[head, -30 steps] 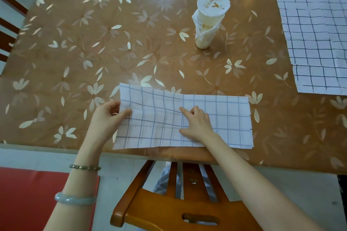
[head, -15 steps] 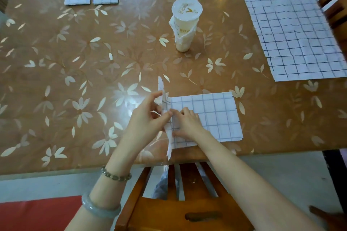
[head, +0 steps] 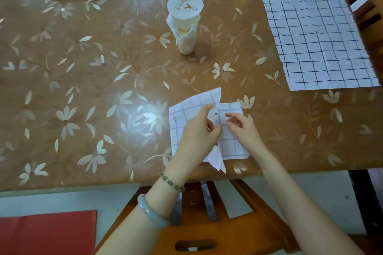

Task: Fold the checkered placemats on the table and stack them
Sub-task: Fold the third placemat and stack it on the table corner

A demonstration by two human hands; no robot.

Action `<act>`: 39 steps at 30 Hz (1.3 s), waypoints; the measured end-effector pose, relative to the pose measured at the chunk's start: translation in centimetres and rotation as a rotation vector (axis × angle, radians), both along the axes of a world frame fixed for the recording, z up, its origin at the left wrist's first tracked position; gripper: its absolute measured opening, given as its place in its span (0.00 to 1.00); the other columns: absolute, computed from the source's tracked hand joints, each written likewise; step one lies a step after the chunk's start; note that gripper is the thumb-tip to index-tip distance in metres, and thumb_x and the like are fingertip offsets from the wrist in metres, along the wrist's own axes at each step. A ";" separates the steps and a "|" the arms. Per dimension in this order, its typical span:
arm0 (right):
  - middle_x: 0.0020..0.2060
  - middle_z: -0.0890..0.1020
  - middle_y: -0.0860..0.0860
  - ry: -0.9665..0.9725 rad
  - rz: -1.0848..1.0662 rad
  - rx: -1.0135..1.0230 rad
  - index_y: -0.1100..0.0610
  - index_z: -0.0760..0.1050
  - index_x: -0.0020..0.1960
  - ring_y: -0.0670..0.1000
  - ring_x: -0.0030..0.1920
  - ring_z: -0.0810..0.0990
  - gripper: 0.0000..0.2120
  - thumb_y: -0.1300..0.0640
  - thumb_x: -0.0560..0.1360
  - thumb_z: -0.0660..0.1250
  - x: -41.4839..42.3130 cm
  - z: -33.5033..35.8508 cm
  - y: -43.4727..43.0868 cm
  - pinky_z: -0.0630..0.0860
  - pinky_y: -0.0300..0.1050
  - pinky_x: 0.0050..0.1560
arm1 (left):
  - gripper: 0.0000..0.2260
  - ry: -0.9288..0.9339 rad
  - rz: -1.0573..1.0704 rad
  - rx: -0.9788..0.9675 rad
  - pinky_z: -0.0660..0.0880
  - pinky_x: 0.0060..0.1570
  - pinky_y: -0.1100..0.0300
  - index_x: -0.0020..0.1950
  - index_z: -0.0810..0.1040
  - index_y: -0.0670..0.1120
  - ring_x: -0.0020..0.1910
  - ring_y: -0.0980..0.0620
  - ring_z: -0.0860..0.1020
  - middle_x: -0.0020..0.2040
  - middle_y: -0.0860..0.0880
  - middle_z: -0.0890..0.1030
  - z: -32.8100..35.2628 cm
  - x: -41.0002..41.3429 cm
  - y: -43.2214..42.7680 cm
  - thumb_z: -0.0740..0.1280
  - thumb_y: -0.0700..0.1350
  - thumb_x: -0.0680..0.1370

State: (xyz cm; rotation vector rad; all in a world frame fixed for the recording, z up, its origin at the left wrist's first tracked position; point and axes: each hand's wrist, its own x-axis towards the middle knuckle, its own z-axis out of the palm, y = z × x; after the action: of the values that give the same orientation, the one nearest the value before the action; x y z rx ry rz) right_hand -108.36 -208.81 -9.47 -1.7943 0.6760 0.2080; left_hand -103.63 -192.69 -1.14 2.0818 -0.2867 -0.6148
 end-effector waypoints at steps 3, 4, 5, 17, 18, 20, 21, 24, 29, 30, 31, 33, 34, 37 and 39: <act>0.47 0.78 0.49 0.004 -0.058 0.045 0.54 0.76 0.59 0.47 0.48 0.76 0.11 0.59 0.79 0.61 -0.9 0.1 -1.7 0.71 0.34 0.47 | 0.23 -0.051 -0.043 0.068 0.76 0.43 0.55 0.73 0.65 0.47 0.38 0.52 0.79 0.37 0.49 0.80 -2.1 -0.6 -2.9 0.64 0.43 0.77; 0.46 0.79 0.50 0.006 -0.093 0.079 0.55 0.77 0.57 0.49 0.47 0.77 0.10 0.58 0.80 0.60 -1.0 0.1 -2.0 0.71 0.35 0.46 | 0.23 -0.053 -0.052 0.090 0.76 0.44 0.54 0.73 0.65 0.46 0.40 0.51 0.79 0.37 0.48 0.80 -2.8 -0.8 -3.7 0.63 0.43 0.77; 0.44 0.80 0.51 0.010 -0.144 0.121 0.56 0.77 0.56 0.50 0.46 0.78 0.11 0.56 0.80 0.58 -1.0 0.1 -2.3 0.72 0.36 0.44 | 0.23 -0.049 -0.058 0.110 0.76 0.45 0.53 0.72 0.65 0.46 0.41 0.49 0.79 0.38 0.47 0.81 -3.5 -1.0 -4.5 0.63 0.43 0.77; 0.37 0.77 0.66 0.173 -0.234 0.012 0.70 0.75 0.46 0.54 0.37 0.73 0.15 0.56 0.72 0.66 -0.1 -2.0 -2.0 0.67 0.44 0.37 | 0.24 -0.250 -0.077 0.230 0.67 0.61 0.56 0.71 0.67 0.43 0.62 0.47 0.70 0.61 0.46 0.74 -9.0 -0.5 -1.0 0.62 0.52 0.79; 0.35 0.77 0.61 0.176 -0.234 -0.038 0.69 0.76 0.45 0.54 0.36 0.73 0.11 0.58 0.73 0.66 -0.1 -2.0 -2.0 0.66 0.43 0.35 | 0.25 -0.333 -0.063 0.287 0.66 0.65 0.54 0.71 0.67 0.41 0.65 0.45 0.68 0.64 0.44 0.73 -9.6 -0.1 0.5 0.59 0.54 0.79; 0.34 0.78 0.52 0.174 -0.200 -0.174 0.62 0.77 0.44 0.53 0.35 0.76 0.05 0.59 0.73 0.65 -0.3 -2.0 -2.0 0.67 0.42 0.32 | 0.30 -0.428 -0.070 0.407 0.57 0.72 0.52 0.74 0.64 0.38 0.73 0.42 0.62 0.72 0.41 0.67 -10.9 0.7 2.8 0.52 0.58 0.79; 0.34 0.78 0.50 0.170 -0.164 -0.245 0.59 0.76 0.44 0.52 0.36 0.77 0.03 0.59 0.73 0.65 -0.4 -2.1 -2.0 0.69 0.43 0.32 | 0.32 -0.441 -0.094 0.464 0.51 0.74 0.52 0.76 0.60 0.38 0.76 0.43 0.57 0.76 0.41 0.62 -11.5 1.0 3.5 0.50 0.59 0.79; 0.38 0.79 0.49 0.137 -0.059 -0.362 0.56 0.74 0.50 0.52 0.39 0.78 0.05 0.60 0.74 0.64 -0.9 -2.4 -2.0 0.73 0.45 0.35 | 0.35 -0.436 -0.196 0.581 0.41 0.75 0.51 0.78 0.49 0.41 0.78 0.47 0.45 0.79 0.44 0.49 -13.3 1.4 4.7 0.45 0.62 0.79; 0.39 0.78 0.50 0.100 0.013 -0.465 0.56 0.73 0.55 0.52 0.40 0.78 0.08 0.60 0.76 0.63 -1.1 -3.1 -2.4 0.73 0.44 0.34 | 0.35 -0.458 -0.287 0.674 0.45 0.74 0.48 0.77 0.53 0.39 0.76 0.43 0.55 0.77 0.42 0.56 -14.2 1.3 4.3 0.43 0.63 0.81; 0.39 0.78 0.49 0.099 0.024 -0.472 0.56 0.72 0.56 0.52 0.40 0.78 0.08 0.60 0.76 0.63 -1.1 -3.2 -2.5 0.72 0.43 0.34 | 0.35 -0.455 -0.292 0.684 0.47 0.73 0.47 0.77 0.55 0.38 0.76 0.42 0.57 0.77 0.41 0.58 -14.3 1.3 4.1 0.42 0.63 0.81; 0.39 0.78 0.49 0.100 0.037 -0.477 0.56 0.72 0.56 0.52 0.41 0.78 0.09 0.60 0.77 0.63 -1.1 -3.4 -2.5 0.71 0.43 0.35 | 0.35 -0.452 -0.289 0.690 0.47 0.73 0.46 0.77 0.56 0.38 0.76 0.42 0.58 0.76 0.41 0.60 -14.4 1.2 4.0 0.42 0.63 0.81; 0.43 0.79 0.51 0.101 0.058 -0.498 0.56 0.71 0.59 0.52 0.44 0.78 0.12 0.60 0.77 0.63 -1.1 -3.3 -2.5 0.74 0.46 0.39 | 0.35 -0.439 -0.277 0.701 0.48 0.72 0.44 0.77 0.55 0.38 0.76 0.44 0.57 0.76 0.41 0.61 -14.8 1.2 3.8 0.42 0.63 0.80; 0.46 0.79 0.52 0.093 0.071 -0.546 0.56 0.70 0.62 0.53 0.46 0.77 0.14 0.60 0.76 0.63 -1.2 -3.3 -2.5 0.75 0.47 0.42 | 0.35 -0.436 -0.273 0.709 0.48 0.72 0.44 0.77 0.55 0.39 0.76 0.44 0.57 0.76 0.41 0.61 -15.0 1.1 3.8 0.43 0.63 0.80; 0.55 0.76 0.57 0.020 0.179 -0.951 0.59 0.68 0.66 0.57 0.53 0.74 0.23 0.60 0.73 0.68 -1.5 -3.5 -2.2 0.74 0.52 0.52 | 0.34 -0.436 -0.272 0.726 0.47 0.73 0.43 0.77 0.53 0.39 0.76 0.44 0.56 0.77 0.41 0.60 -15.8 0.9 3.9 0.43 0.63 0.80; 0.63 0.73 0.60 -0.094 0.262 -1.048 0.61 0.70 0.65 0.61 0.63 0.71 0.23 0.63 0.72 0.68 -0.7 -3.8 -0.8 0.70 0.57 0.61 | 0.34 -0.456 -0.272 0.737 0.46 0.74 0.44 0.77 0.53 0.40 0.77 0.44 0.55 0.77 0.41 0.59 -16.1 0.9 3.9 0.43 0.63 0.80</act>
State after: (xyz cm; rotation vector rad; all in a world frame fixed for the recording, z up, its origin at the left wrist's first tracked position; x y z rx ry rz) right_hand -109.07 -209.57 -13.24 -2.8792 0.5003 -0.0913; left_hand -102.75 -188.77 -17.21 2.9263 -0.6920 -0.4244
